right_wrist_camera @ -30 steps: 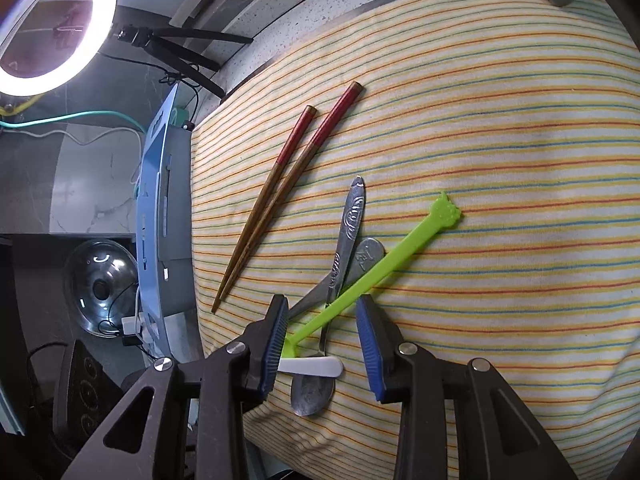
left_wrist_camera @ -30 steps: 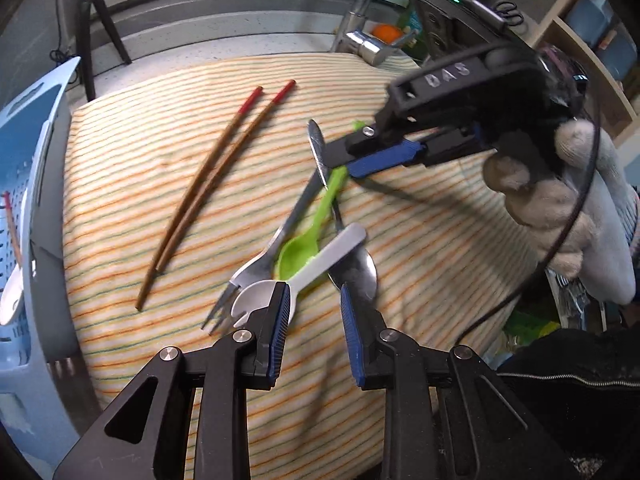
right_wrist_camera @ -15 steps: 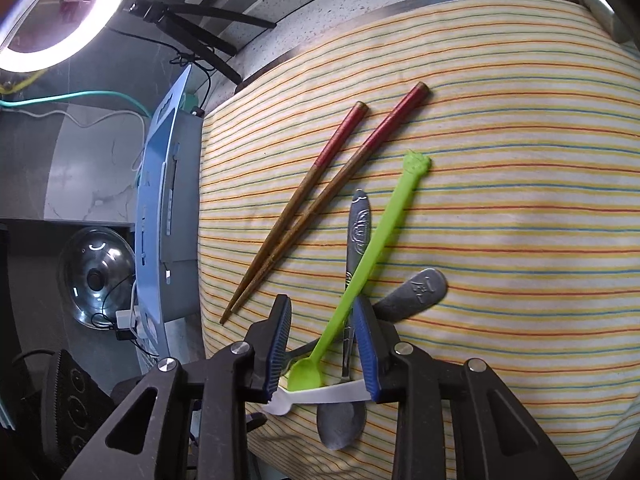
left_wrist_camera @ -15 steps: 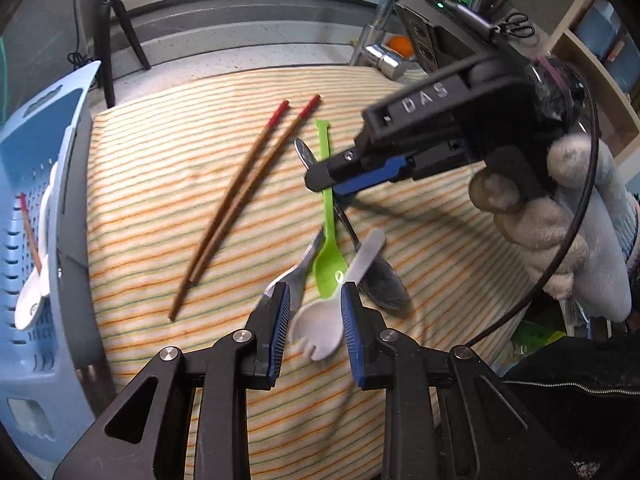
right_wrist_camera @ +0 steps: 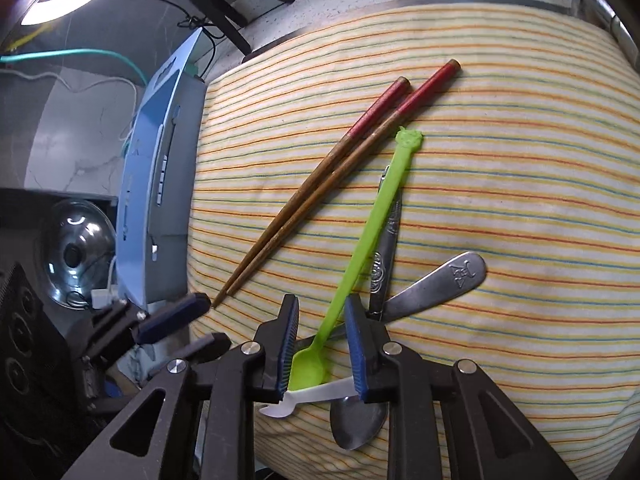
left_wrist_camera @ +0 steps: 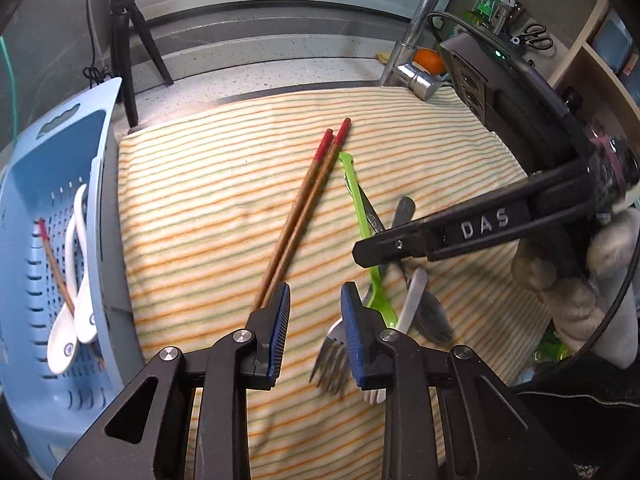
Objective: Organize utensils
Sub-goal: 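Grasp the red-tipped chopstick pair with the left tool while the right grasps the green spoon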
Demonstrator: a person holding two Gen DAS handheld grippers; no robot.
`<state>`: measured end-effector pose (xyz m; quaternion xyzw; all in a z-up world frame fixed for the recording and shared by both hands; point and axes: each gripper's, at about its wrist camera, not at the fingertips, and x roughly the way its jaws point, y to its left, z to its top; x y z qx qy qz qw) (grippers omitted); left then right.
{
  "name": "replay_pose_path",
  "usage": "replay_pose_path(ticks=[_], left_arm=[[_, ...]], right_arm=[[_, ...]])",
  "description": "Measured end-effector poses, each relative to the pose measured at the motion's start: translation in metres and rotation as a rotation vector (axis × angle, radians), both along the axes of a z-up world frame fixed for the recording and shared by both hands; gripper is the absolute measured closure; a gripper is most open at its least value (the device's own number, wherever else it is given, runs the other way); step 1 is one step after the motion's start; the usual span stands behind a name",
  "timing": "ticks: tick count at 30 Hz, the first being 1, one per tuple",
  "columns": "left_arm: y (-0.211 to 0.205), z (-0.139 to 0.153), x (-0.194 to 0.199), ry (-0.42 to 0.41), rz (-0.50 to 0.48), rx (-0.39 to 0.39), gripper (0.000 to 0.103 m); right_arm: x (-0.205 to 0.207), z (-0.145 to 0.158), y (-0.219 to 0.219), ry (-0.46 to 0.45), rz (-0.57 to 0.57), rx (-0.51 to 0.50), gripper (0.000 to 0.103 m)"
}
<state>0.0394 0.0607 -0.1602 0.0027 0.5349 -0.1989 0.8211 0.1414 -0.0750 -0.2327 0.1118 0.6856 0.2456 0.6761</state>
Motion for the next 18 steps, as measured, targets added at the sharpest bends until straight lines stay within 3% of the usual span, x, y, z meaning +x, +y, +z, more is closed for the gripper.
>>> replay_pose_path(ticks=[6, 14, 18], left_arm=[[0.0, 0.002, 0.025, -0.003, -0.007, 0.03, 0.078], [-0.017, -0.008, 0.07, 0.009, -0.037, 0.108, 0.079], [-0.025, -0.02, 0.083, 0.046, -0.067, 0.108, 0.082]], right_arm=[[0.005, -0.006, 0.003, -0.003, -0.016, -0.053, 0.091], [0.004, -0.008, -0.017, 0.004, -0.071, -0.026, 0.095], [0.005, -0.009, -0.025, 0.017, -0.103, -0.004, 0.097]])
